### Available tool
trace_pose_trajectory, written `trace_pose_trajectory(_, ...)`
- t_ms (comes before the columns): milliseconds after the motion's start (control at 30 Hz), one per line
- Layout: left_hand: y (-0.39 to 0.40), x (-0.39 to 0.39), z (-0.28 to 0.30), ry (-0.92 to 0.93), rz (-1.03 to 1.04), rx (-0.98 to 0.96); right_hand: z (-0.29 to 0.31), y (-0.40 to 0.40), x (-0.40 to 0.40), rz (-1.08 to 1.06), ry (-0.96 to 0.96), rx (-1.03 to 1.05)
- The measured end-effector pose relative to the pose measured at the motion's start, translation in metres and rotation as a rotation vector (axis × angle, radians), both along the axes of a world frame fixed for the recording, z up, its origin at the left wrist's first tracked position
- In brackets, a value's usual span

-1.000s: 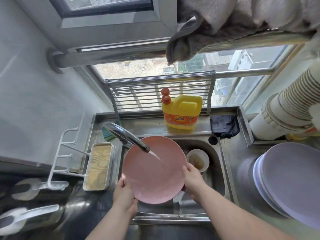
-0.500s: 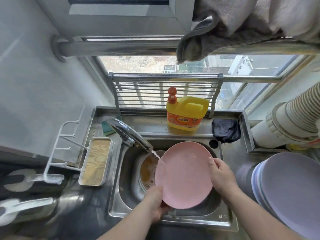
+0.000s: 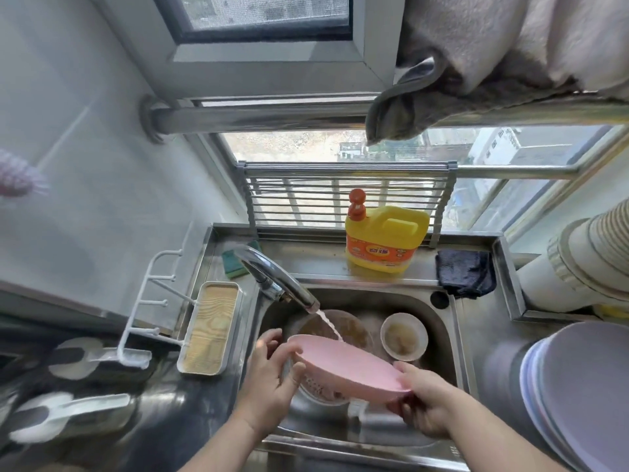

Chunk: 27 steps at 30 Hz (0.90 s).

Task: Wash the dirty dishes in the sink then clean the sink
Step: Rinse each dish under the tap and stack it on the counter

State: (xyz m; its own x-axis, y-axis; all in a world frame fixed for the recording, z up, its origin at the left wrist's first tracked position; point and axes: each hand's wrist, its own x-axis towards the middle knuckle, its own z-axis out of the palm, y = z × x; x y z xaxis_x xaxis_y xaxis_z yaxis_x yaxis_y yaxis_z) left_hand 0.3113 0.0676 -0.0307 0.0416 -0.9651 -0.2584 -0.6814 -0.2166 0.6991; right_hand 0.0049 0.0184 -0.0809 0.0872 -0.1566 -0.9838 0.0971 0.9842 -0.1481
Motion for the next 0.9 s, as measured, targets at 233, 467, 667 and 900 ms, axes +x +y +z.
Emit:
trace_pose_trajectory(233, -0.020, -0.035, -0.010, 0.366, 0.350, 0.243, 0.012, -0.008, -0.017, -0.152, 0.020, -0.098)
trace_pose_trajectory(467, -0.045, -0.071, -0.028, 0.685, 0.632, 0.468, 0.007, -0.006, -0.037, 0.078, 0.285, -0.368)
trace_pose_trajectory(667, -0.064, -0.081, -0.021, 0.741, 0.712, 0.534, 0.005, -0.013, -0.046, 0.028, 0.329, -0.429)
trace_pose_trajectory(900, -0.065, -0.063, -0.021, 0.885, 0.898, 0.573, 0.023, -0.047, -0.015, -0.114, 0.269, -0.273)
